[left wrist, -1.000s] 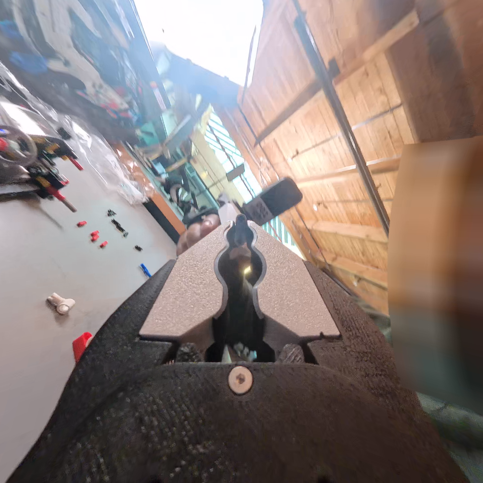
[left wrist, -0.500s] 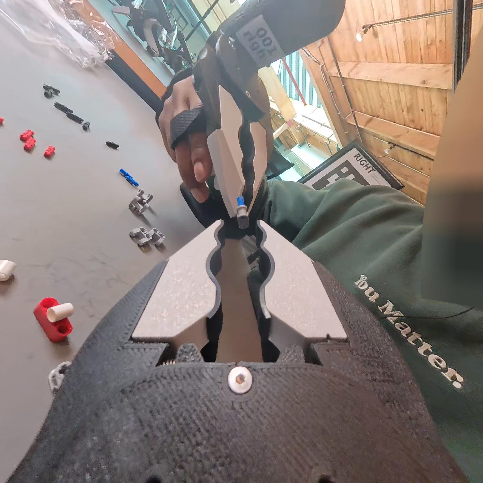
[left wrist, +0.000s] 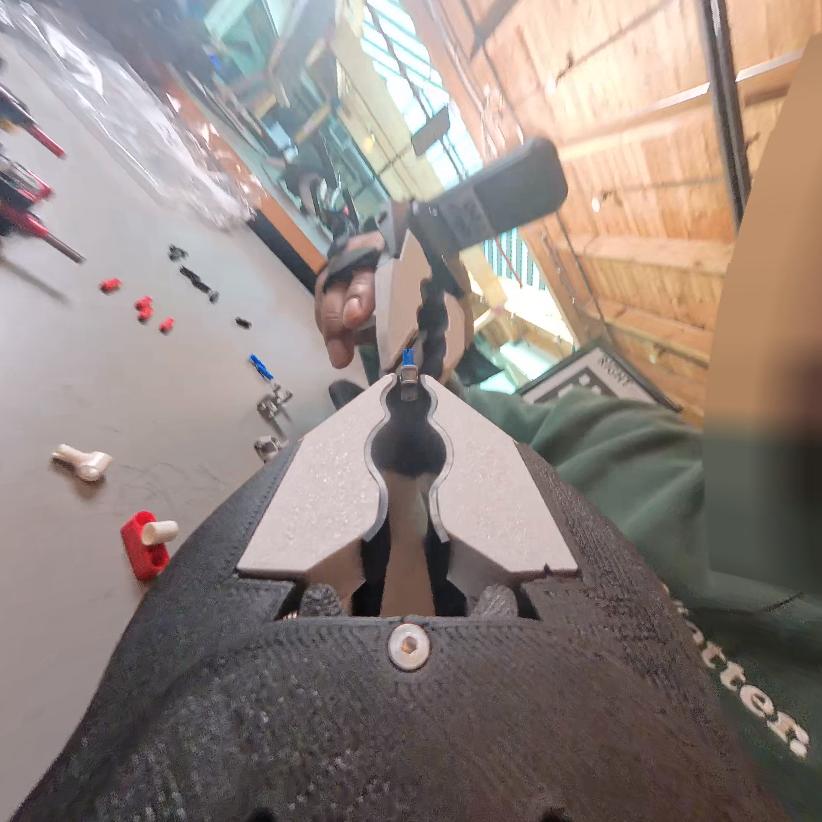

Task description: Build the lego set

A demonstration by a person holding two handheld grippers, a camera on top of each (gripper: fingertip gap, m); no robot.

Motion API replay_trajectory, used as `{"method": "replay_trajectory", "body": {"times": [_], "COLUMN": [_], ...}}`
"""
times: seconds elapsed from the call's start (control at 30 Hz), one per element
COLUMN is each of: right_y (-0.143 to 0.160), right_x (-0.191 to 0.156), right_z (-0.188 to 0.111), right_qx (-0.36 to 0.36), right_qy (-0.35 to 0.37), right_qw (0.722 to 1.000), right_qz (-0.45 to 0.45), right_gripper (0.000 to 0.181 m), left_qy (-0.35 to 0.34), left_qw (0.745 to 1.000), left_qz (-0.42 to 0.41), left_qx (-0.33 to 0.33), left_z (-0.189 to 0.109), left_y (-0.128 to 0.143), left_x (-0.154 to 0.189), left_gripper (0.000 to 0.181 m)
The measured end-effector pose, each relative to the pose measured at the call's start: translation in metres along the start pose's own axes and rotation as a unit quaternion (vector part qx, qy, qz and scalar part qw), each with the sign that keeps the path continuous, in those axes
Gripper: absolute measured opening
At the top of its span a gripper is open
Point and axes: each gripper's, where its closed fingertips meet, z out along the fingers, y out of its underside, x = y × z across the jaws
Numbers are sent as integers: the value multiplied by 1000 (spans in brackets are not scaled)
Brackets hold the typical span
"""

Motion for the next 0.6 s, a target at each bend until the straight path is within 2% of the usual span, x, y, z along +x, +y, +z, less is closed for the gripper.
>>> {"method": "replay_trajectory", "body": {"times": [0.1, 0.2, 0.27, 0.37, 0.6], "right_y": [-12, -17, -17, -20, -21], "right_x": [22, 39, 42, 52, 55], "right_z": [6, 13, 19, 20, 21], "right_qx": [15, 7, 2, -6, -17], "right_qy": [108, 199, 228, 281, 306], "right_qw": [992, 974, 964, 946, 935], "right_qz": [-60, -108, -134, -165, -180], "right_gripper": [36, 36, 33, 18, 17], "left_qy": [-9, -3, -7, -9, -13], "left_qw": [997, 992, 990, 989, 987], "left_qz": [-25, -43, -47, -50, -55], "left_qx": [78, 119, 131, 142, 152], "left_z": [-11, -17, -19, -20, -22], "left_y": [-22, -32, -34, -36, -38], "left_x": [-5, -5, -6, -5, -6], "left_gripper": [4, 4, 4, 4, 4]}}
